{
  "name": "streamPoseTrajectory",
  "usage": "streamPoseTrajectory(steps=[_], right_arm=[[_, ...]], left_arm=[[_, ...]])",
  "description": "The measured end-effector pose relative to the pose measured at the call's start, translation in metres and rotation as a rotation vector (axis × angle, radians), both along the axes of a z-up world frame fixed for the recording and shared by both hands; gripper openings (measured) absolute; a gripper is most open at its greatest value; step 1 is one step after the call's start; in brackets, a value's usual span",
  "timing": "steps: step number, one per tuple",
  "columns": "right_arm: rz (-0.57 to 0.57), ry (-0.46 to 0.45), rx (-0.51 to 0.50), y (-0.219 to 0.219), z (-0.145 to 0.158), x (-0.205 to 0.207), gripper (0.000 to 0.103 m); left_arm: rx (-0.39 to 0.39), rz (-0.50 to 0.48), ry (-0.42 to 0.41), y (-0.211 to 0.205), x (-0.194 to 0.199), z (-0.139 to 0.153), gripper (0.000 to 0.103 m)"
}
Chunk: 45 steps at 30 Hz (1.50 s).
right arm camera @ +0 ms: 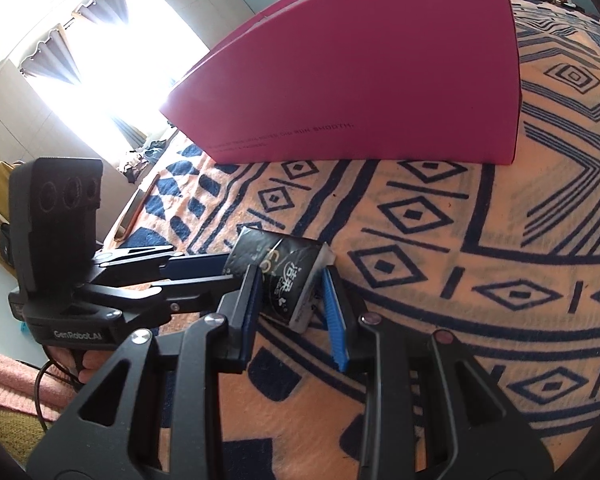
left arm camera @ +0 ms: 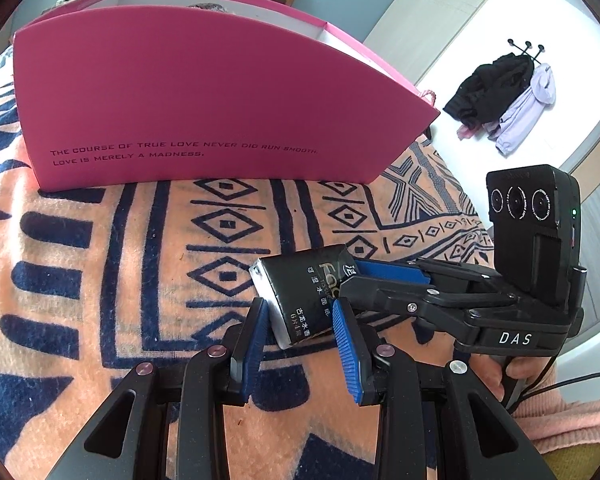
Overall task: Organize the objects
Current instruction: 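Lift the black tissue pack with the right gripper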
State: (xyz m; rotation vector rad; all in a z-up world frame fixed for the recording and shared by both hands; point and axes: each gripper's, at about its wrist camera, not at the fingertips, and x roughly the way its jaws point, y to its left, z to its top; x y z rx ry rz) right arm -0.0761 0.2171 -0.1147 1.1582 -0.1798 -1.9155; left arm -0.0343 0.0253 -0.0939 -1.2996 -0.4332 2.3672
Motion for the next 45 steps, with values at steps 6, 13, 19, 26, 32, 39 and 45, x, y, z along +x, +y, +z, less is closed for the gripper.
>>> streamPoseTrajectory(steps=[6,13,19,26,32,39,45], right_arm=[[-0.01,0.024,0.005,-0.001,0.003,0.002,0.03],[-0.019,0.053,0.0,-0.006,0.011,0.007,0.03],[-0.033,0.068,-0.014,0.0,0.018,0.008,0.03],[-0.045,0.086,-0.02,0.002,0.025,0.01,0.03],[-0.048,0.095,-0.028,0.004,0.029,0.011,0.03],[-0.053,0.106,-0.034,0.012,0.034,0.013,0.03],[-0.059,0.116,-0.039,0.014,0.038,0.013,0.03]], left_arm=[[-0.007,-0.003,0.005,0.005,-0.001,0.002,0.034],[-0.011,-0.011,0.021,0.009,-0.002,0.008,0.034],[-0.017,-0.019,0.041,0.012,-0.002,0.016,0.034],[-0.029,-0.022,0.067,0.015,-0.003,0.025,0.033],[-0.035,-0.027,0.082,0.017,-0.002,0.031,0.033],[-0.032,-0.031,0.09,0.019,-0.001,0.034,0.033],[-0.03,-0.038,0.108,0.02,-0.001,0.041,0.033]])
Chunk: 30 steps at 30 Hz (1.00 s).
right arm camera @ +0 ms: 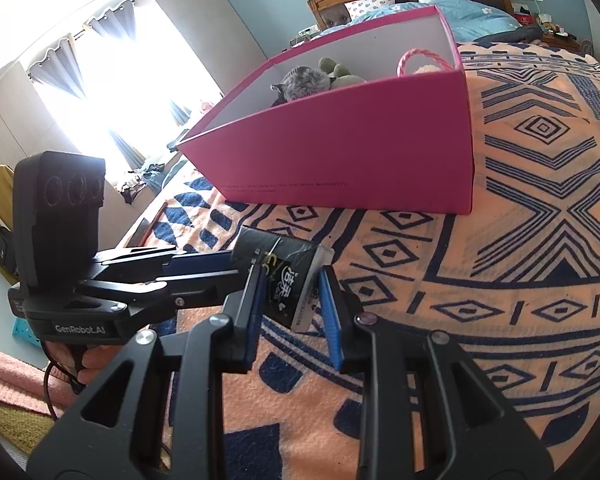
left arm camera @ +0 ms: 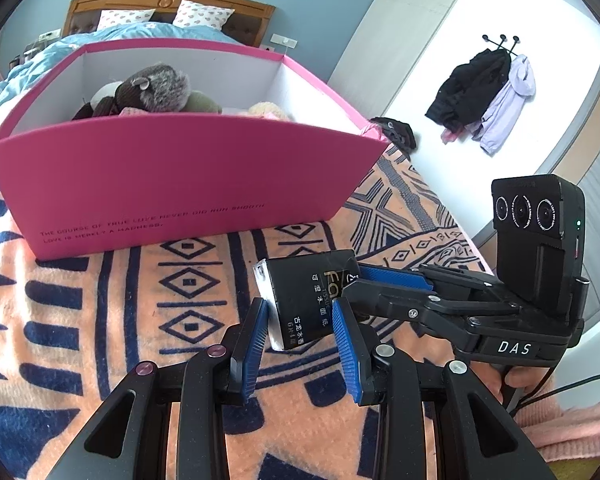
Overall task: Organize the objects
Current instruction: 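Lift the black tissue pack with the right gripper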
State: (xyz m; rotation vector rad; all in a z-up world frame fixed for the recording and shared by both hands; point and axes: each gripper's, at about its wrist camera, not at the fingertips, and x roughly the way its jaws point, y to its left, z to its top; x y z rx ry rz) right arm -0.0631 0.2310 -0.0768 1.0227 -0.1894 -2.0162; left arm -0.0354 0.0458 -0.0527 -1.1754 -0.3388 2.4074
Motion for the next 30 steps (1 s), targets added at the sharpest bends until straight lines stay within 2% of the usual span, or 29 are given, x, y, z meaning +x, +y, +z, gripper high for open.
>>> streamPoseTrajectory(steps=[30], right_arm=[[-0.017,0.072,-0.005,0.012,0.024,0.001,0.03]], left_arm=[[-0.01,-0.026,0.069,0.008,-0.001,0.027,0.033]])
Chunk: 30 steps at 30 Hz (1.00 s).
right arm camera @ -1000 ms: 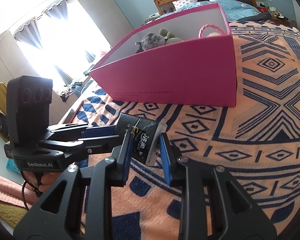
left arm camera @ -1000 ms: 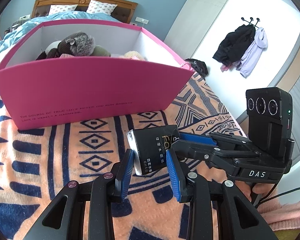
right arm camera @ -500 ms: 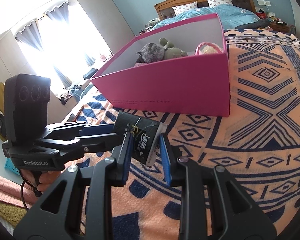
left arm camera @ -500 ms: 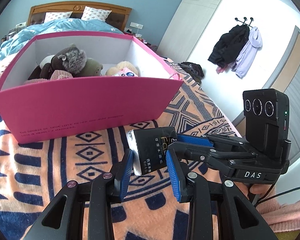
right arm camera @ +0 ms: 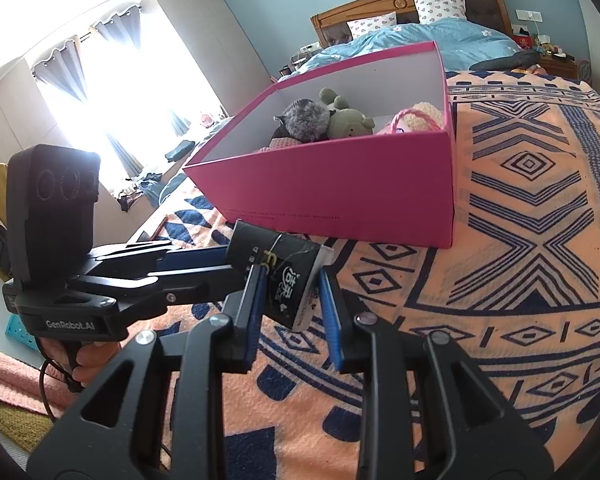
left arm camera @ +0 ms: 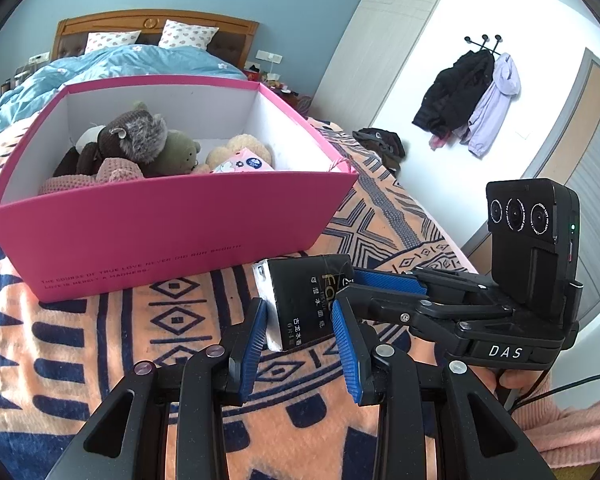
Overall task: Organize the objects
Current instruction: 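Lift the black tissue pack with the right gripper, then carry the black tissue pack over the pink box with the right gripper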
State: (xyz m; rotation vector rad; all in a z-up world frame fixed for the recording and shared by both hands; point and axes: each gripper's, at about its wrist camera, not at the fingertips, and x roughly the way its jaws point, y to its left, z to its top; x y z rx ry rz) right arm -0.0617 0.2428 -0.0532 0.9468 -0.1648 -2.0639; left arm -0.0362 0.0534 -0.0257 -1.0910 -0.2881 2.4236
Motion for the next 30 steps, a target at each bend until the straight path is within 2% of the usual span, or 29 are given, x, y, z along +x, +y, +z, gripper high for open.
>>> streamPoseTrajectory(steps=[30], right_arm=[[-0.012,0.045,-0.006,0.005,0.014,-0.005,0.03]], left_arm=[[-0.003,-0.011,0.038,0.005,-0.007,0.014,0.033]])
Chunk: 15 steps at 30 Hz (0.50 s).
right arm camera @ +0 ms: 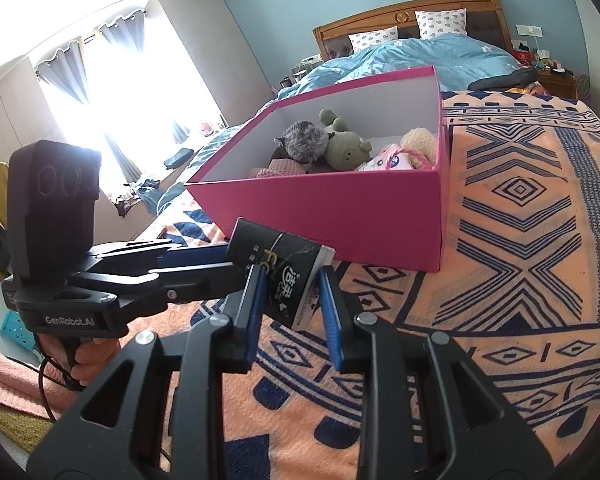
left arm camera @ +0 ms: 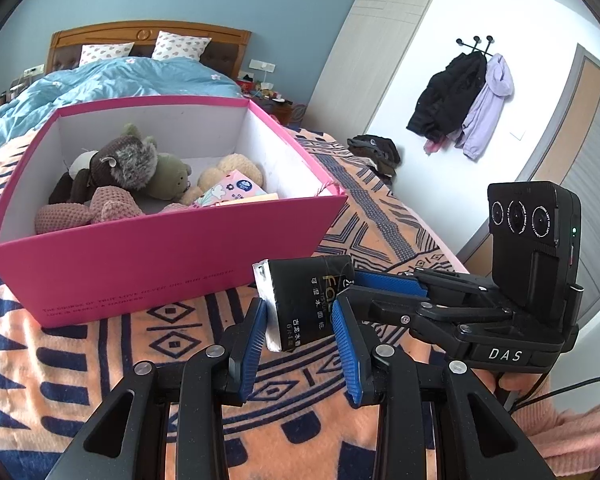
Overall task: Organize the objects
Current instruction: 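Carry the black tissue pack over the pink box with the right gripper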
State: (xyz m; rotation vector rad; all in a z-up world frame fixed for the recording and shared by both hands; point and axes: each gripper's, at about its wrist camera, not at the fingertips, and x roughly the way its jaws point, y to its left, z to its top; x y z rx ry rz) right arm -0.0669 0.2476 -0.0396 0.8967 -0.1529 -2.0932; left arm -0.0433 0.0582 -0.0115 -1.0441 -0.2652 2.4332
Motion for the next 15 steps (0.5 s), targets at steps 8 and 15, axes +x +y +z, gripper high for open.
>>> streamPoseTrajectory(steps=[8,15], right_arm=[[0.0,0.01,-0.003,0.0009,0.0031,-0.0015,0.03],[-0.002,0.021,-0.002,0.0005,0.0057,-0.002,0.03]], left_arm=[[0.0,0.002,0.009,0.0013,-0.0003,0.0023,0.033],[0.0,0.003,0.014,0.0017,-0.002,0.0042,0.033]])
